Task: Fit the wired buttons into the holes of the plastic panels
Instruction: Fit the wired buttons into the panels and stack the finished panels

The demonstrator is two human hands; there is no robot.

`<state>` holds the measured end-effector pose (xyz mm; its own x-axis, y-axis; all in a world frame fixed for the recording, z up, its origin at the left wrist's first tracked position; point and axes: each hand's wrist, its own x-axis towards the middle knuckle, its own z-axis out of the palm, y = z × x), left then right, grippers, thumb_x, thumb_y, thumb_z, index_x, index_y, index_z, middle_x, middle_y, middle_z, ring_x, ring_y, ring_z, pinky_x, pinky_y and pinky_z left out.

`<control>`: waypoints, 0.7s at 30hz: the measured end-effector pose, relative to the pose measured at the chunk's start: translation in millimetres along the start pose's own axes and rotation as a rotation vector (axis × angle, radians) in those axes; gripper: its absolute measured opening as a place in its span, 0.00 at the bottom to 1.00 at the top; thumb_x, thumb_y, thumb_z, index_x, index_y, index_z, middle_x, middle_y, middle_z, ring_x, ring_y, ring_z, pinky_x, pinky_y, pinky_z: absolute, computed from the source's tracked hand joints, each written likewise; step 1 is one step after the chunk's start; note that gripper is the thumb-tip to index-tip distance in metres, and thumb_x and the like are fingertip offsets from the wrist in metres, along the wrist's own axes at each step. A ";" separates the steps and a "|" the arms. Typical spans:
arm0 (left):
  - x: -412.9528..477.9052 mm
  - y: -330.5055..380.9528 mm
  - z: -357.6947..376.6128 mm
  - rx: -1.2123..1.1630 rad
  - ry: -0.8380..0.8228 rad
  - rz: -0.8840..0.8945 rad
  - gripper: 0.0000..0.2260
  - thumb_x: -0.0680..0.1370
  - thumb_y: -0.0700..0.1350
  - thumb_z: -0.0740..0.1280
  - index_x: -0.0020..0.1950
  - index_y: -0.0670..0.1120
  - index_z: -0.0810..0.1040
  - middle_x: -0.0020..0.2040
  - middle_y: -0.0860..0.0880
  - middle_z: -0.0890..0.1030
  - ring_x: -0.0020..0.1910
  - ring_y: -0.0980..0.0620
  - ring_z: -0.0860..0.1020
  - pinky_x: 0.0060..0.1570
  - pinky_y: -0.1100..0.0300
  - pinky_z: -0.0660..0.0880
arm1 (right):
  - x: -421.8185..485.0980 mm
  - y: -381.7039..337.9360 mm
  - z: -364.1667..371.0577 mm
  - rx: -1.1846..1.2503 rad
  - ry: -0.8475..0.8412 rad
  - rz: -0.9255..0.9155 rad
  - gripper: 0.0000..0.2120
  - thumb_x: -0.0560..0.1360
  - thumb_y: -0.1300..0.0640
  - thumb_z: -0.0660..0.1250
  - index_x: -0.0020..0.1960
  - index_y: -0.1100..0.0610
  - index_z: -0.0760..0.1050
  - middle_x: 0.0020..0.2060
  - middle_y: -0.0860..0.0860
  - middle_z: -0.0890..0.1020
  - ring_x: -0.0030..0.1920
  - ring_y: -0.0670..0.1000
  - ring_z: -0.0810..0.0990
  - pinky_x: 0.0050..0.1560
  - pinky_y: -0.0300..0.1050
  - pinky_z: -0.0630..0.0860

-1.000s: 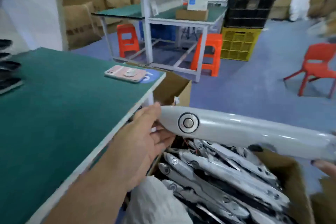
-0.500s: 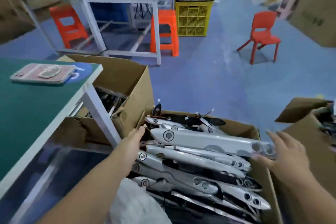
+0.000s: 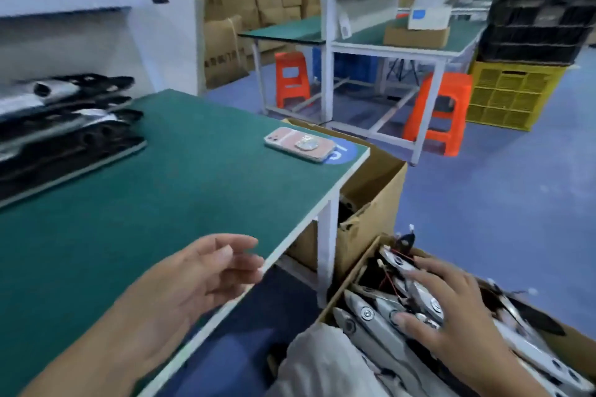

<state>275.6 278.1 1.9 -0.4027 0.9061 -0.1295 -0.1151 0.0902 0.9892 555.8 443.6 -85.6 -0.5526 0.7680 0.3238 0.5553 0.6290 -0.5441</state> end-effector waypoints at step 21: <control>-194.9 -7.2 -270.3 0.780 1.221 0.063 0.11 0.77 0.47 0.65 0.47 0.66 0.77 0.42 0.69 0.81 0.48 0.72 0.76 0.47 0.72 0.71 | 202.0 -426.0 301.3 -0.211 -0.080 -0.516 0.24 0.76 0.61 0.56 0.70 0.46 0.64 0.69 0.46 0.64 0.69 0.51 0.57 0.69 0.61 0.49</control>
<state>109.4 -10.9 1.6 -0.9421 0.0420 0.3328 0.2850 0.6234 0.7281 20.4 294.4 -21.6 -0.8264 0.3475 0.4429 0.3079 0.9377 -0.1611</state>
